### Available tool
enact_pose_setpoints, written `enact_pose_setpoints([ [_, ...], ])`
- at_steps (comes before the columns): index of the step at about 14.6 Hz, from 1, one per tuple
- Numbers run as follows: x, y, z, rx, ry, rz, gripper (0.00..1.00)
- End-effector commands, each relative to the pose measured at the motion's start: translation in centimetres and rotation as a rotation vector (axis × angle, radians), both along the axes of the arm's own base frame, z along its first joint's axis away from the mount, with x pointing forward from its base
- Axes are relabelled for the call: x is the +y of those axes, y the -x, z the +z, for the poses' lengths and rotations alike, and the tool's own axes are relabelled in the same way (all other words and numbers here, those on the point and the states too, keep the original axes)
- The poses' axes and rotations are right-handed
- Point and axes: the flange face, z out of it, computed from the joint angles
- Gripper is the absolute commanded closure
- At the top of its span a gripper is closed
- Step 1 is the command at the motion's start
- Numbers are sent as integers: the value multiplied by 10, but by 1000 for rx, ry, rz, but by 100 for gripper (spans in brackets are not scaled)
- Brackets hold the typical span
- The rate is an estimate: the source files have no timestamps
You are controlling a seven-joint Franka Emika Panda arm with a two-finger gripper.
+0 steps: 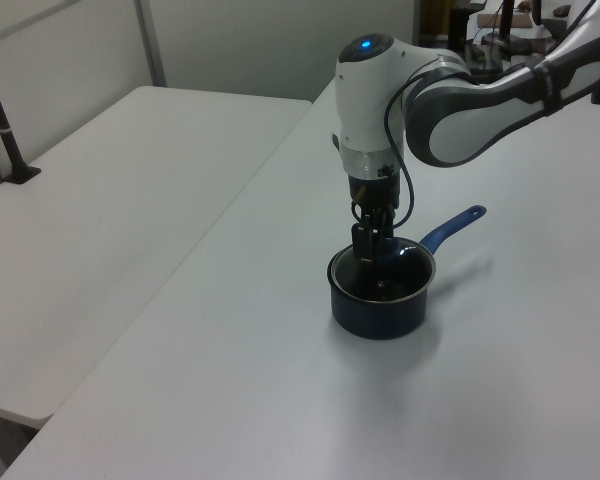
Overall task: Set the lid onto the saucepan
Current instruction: 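Lower the lid onto the saucepan rim and adjust its seating, then open the gripper to release the blue knob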
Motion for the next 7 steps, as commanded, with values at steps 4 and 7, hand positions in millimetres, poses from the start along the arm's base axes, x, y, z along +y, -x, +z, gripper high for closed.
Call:
enact_pose_setpoints([
  [4, -35, -4, 41, -25, -27, -25, 0],
  [7, -67, 2, 78, 4, -47, -34, 0],
])
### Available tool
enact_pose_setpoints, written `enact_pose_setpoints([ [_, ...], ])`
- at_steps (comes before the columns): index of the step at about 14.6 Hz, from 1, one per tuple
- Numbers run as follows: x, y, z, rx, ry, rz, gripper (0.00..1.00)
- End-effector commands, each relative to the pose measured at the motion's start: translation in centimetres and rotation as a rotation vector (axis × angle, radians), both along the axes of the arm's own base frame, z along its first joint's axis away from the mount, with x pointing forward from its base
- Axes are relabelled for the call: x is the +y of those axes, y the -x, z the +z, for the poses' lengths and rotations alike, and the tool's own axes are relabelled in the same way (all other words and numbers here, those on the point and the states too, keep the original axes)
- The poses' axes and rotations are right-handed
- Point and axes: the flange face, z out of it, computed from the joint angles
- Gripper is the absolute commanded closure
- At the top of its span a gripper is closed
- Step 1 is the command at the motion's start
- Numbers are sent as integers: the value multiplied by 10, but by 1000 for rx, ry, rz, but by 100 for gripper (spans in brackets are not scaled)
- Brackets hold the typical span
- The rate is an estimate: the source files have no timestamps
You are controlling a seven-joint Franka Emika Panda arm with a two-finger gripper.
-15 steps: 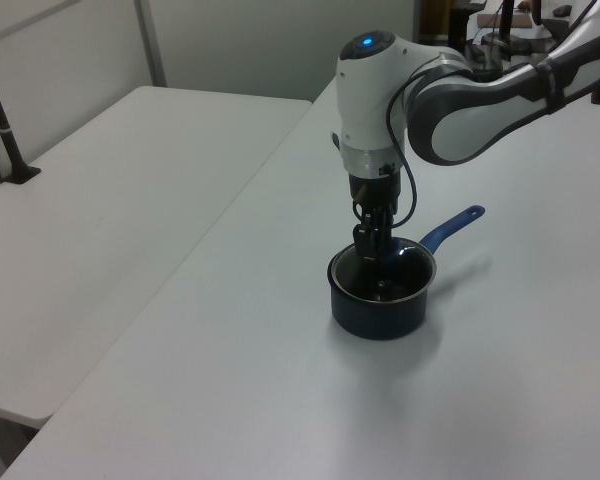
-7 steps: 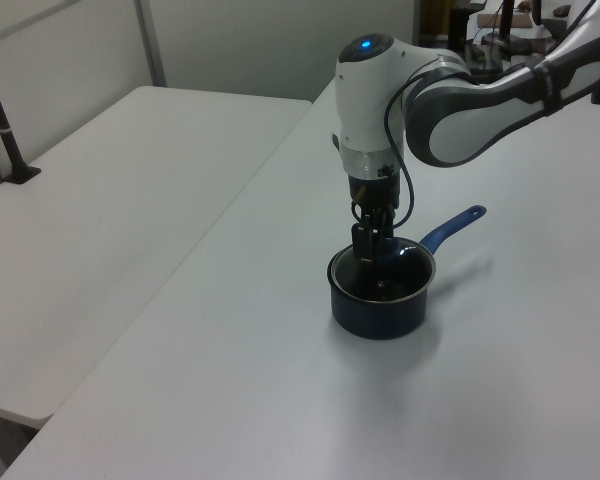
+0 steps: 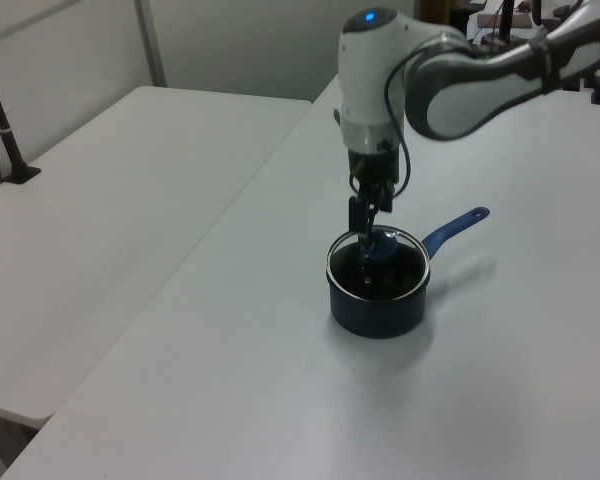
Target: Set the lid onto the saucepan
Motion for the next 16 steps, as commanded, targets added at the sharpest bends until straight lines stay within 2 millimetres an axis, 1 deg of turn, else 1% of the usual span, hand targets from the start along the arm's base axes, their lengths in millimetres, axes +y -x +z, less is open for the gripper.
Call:
enact_pose_setpoints([
  [1, -45, 15, 55, 27, -35, -18, 0],
  [2, -54, 18, 67, 28, -38, -28, 0],
  [3, -55, 19, 71, 26, -39, -34, 0],
  [5, -50, 20, 67, 27, -27, -26, 0],
  [6, -52, 19, 65, 34, -30, -24, 0],
  [7, -56, 18, 65, 38, -32, -27, 0],
  [8, -60, 19, 71, 35, -34, -33, 0],
  [9, -71, 19, 74, 48, -31, -43, 0],
  [10, -91, 18, 80, 57, -35, -42, 0],
  [12, -123, 19, 98, 52, -49, -15, 0],
  [13, -144, 19, 104, 60, -52, -15, 0],
  [14, -178, 20, 114, 61, -58, -34, 0],
  [15, -197, 20, 119, 57, -61, -51, 0],
  [16, -215, 19, 120, 54, -58, -78, 0],
])
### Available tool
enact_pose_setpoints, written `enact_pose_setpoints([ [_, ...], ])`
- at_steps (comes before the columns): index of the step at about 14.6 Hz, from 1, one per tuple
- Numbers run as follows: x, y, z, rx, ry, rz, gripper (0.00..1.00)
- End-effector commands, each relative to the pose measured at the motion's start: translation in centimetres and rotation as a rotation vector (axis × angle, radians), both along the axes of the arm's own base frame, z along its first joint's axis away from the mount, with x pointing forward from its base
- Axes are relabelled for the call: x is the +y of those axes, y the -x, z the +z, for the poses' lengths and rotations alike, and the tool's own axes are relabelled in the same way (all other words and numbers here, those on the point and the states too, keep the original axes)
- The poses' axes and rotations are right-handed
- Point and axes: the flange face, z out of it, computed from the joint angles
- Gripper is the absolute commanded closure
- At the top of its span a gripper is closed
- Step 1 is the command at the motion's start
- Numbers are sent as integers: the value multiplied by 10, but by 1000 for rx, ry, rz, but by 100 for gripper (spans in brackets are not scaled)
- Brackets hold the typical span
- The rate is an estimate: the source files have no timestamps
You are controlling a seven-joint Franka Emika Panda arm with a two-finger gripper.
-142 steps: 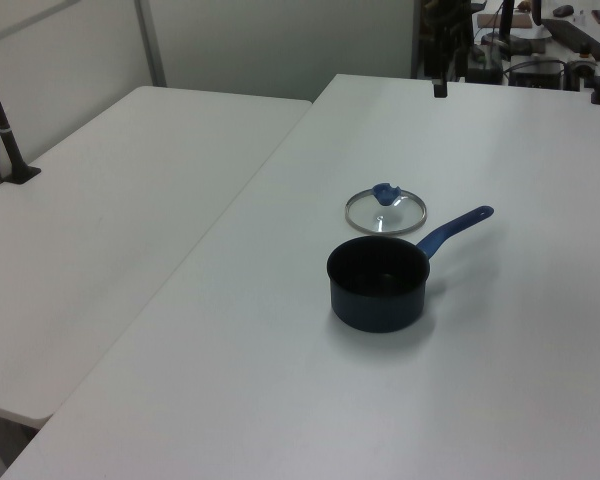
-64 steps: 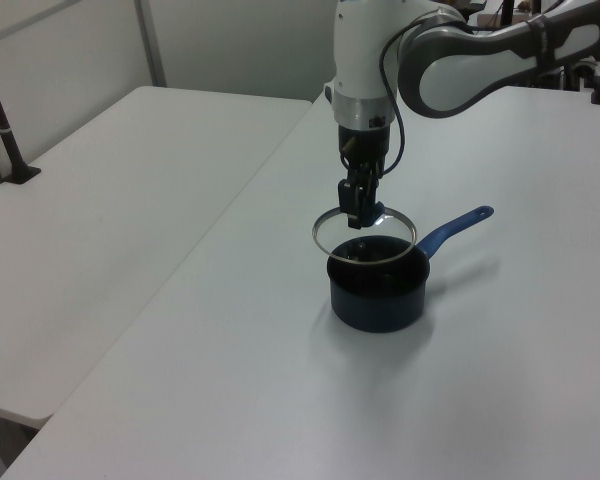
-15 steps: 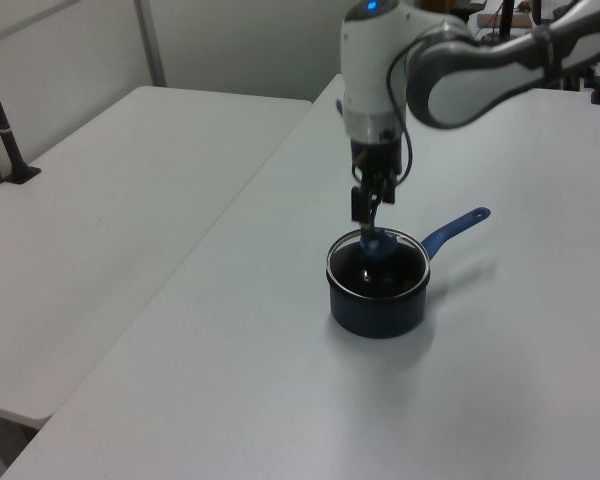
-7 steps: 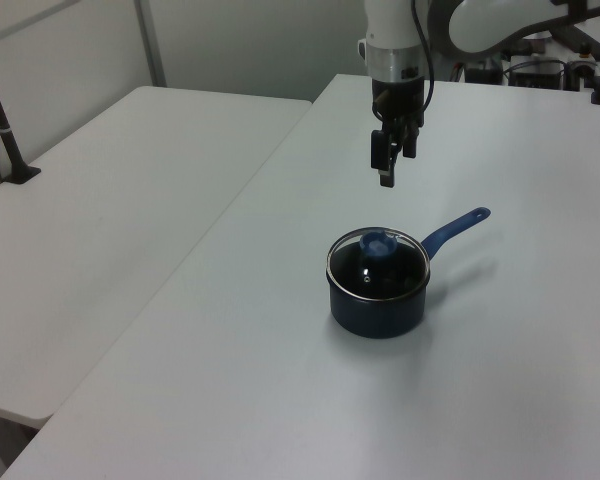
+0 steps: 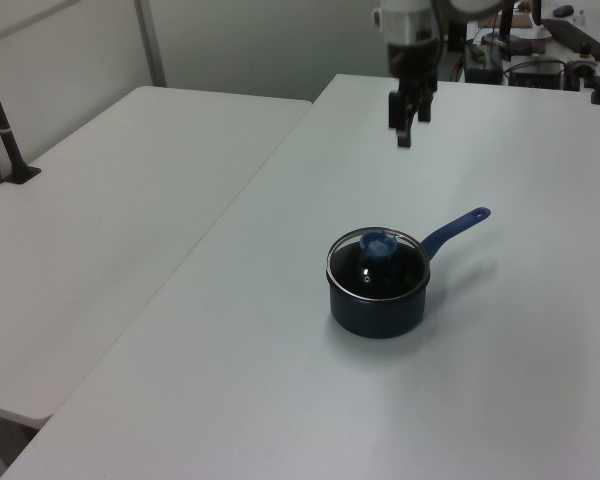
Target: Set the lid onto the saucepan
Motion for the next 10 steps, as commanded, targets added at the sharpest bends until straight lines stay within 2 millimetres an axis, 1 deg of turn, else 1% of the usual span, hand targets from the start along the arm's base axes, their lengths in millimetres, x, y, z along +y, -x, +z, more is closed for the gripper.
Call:
enact_pose_setpoints([
  [1, -65, 9, 18, 5, -18, -46, 0],
  [4, -104, 8, 19, 4, -21, -56, 0],
  [6, -112, 10, 30, -11, -19, -74, 0],
  [8, -123, 11, 33, -14, -21, -86, 0],
  [10, -125, 11, 35, -19, -21, -90, 0],
])
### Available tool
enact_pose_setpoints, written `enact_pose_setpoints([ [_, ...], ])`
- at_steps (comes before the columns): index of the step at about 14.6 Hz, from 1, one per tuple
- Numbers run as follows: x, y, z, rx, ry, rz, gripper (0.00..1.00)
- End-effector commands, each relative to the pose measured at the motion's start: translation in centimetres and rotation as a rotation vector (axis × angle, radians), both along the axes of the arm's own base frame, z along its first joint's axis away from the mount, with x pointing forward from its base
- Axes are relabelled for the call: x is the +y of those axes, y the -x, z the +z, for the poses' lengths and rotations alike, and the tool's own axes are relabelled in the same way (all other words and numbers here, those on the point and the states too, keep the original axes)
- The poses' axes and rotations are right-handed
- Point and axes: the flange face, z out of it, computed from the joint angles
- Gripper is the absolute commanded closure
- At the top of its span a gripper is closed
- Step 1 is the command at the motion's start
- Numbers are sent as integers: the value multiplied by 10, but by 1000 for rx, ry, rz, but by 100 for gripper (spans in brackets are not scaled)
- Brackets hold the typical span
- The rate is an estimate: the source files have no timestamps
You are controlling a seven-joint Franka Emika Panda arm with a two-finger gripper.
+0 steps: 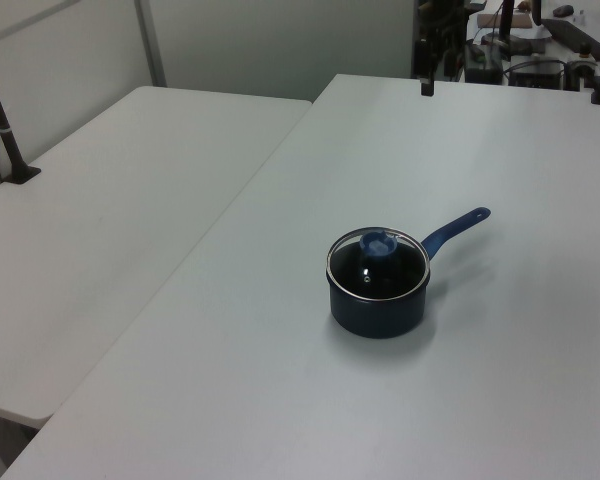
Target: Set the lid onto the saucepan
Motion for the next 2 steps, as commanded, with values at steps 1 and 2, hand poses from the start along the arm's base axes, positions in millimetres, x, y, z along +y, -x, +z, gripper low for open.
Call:
enact_pose_setpoints([
  [1, -4, 8, 10, 3, -8, 7, 0],
  [2, -3, 8, 9, 6, -9, 10, 0],
])
